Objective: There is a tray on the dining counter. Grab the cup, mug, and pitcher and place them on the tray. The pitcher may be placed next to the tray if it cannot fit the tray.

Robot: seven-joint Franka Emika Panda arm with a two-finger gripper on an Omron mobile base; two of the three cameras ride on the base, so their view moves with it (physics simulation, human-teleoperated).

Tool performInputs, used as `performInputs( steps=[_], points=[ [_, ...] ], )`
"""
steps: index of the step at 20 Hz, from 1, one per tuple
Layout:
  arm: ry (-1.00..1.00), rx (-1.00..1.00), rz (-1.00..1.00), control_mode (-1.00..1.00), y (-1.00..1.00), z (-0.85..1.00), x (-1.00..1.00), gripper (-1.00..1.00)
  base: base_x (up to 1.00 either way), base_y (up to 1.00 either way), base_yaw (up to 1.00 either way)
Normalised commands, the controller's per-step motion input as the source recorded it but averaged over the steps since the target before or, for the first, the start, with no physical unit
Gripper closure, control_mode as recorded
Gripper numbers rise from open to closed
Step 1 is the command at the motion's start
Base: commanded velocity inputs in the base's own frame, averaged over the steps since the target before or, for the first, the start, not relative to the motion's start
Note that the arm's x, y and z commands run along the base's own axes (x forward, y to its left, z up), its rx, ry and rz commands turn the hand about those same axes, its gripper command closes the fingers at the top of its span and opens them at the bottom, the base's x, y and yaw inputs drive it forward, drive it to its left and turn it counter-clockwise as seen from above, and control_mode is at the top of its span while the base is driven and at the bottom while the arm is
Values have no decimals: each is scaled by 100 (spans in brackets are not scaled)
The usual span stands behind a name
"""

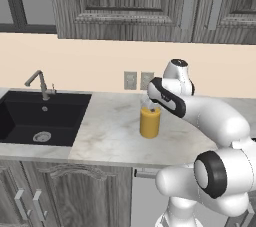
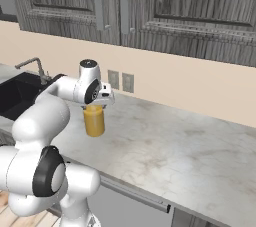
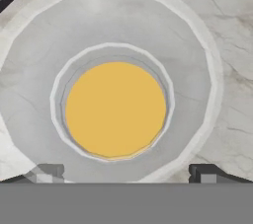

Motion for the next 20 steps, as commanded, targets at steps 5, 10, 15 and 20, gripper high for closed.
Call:
performInputs(
  steps=[5,10,15,20],
  points=[
    [0,0,0,-100,0,0,0,100,0,0,0],
    [0,0,0,-100,0,0,0,100,0,0,0],
    [0,0,0,-100,0,0,0,100,0,0,0],
    [0,0,0,-100,0,0,0,100,0,0,0]
  ],
)
